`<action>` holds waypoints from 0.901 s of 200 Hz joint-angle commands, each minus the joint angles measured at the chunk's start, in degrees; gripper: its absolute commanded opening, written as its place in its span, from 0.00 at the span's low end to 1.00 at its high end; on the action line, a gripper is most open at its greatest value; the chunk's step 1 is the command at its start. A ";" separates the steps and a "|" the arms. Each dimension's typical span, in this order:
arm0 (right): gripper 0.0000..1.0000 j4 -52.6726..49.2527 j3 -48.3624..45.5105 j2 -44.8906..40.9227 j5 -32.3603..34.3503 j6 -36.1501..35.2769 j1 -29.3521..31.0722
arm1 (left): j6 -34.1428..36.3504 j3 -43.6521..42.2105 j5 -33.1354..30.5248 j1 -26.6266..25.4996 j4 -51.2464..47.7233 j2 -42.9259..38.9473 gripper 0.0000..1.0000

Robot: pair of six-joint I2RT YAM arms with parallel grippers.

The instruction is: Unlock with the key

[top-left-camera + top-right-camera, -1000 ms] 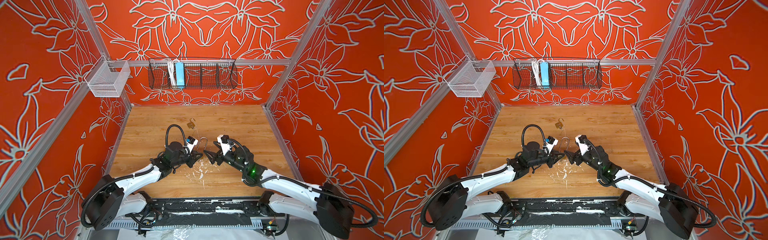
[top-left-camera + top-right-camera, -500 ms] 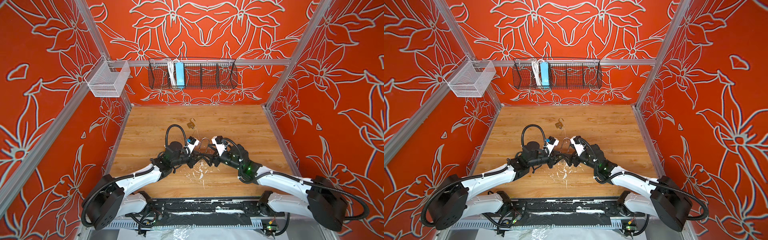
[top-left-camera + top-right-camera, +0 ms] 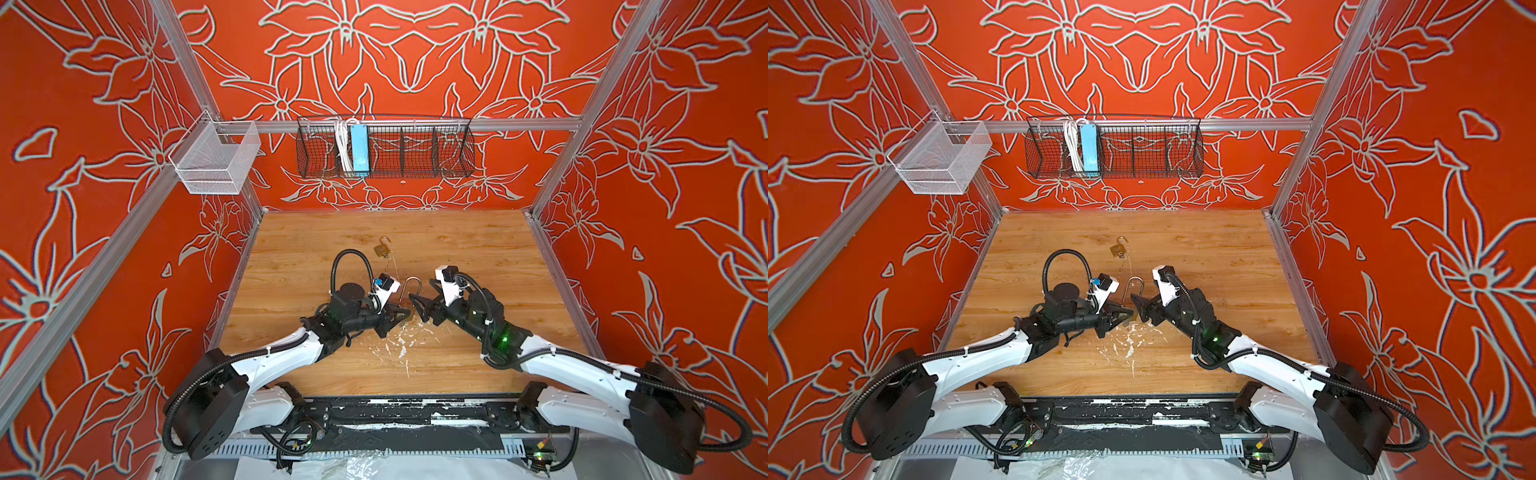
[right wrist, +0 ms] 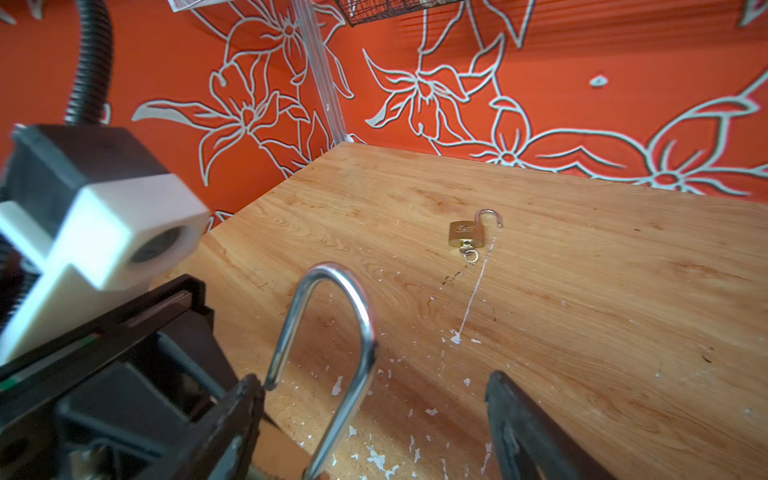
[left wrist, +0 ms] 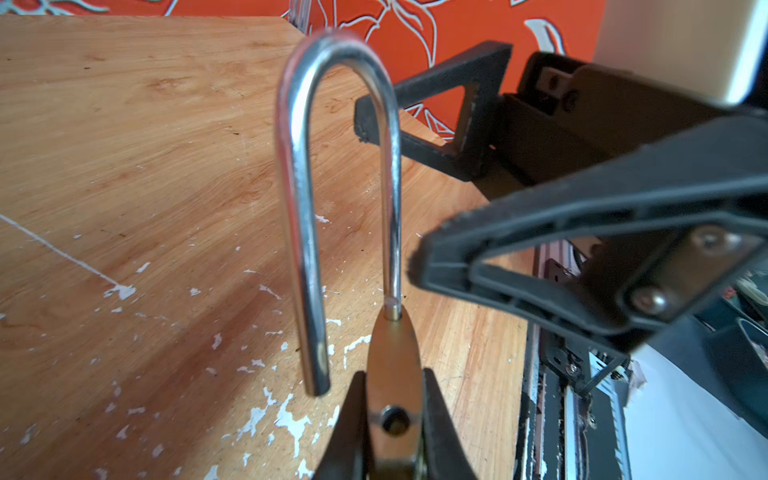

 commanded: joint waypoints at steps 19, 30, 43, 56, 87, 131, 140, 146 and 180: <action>0.86 2.21 -1.69 -1.95 -1.70 0.46 -0.58 | 2.26 2.28 5.97 -0.88 5.44 0.27 0.00; 0.86 3.16 -2.17 -2.37 -2.88 0.42 -0.63 | 2.58 2.65 7.11 -1.19 5.28 0.77 0.00; 0.86 4.04 -2.60 -2.69 -3.95 0.20 -0.62 | 3.11 3.20 7.87 -1.63 4.65 1.23 0.00; 0.86 3.55 -2.55 -2.94 -2.77 0.52 -0.56 | 3.75 3.48 8.50 -2.06 4.23 1.56 0.00; 0.86 0.92 -1.59 -2.38 1.25 0.83 -0.65 | 4.30 3.61 8.52 -2.80 4.26 1.62 0.00; 0.85 -5.10 0.62 -0.84 9.93 2.13 -0.63 | 4.22 2.79 -0.83 -4.76 4.29 0.41 0.00; 0.85 -5.52 0.83 -0.58 10.51 2.34 -0.71 | 4.00 2.64 -5.20 -5.54 4.34 0.52 0.00; 0.85 -6.00 1.13 -0.24 10.82 2.51 -0.68 | 3.80 2.52 -8.25 -6.19 4.56 0.56 0.00; 0.85 -8.81 2.81 1.34 13.10 3.23 -0.64 | 5.70 1.26 -25.97 -11.36 6.55 0.97 0.00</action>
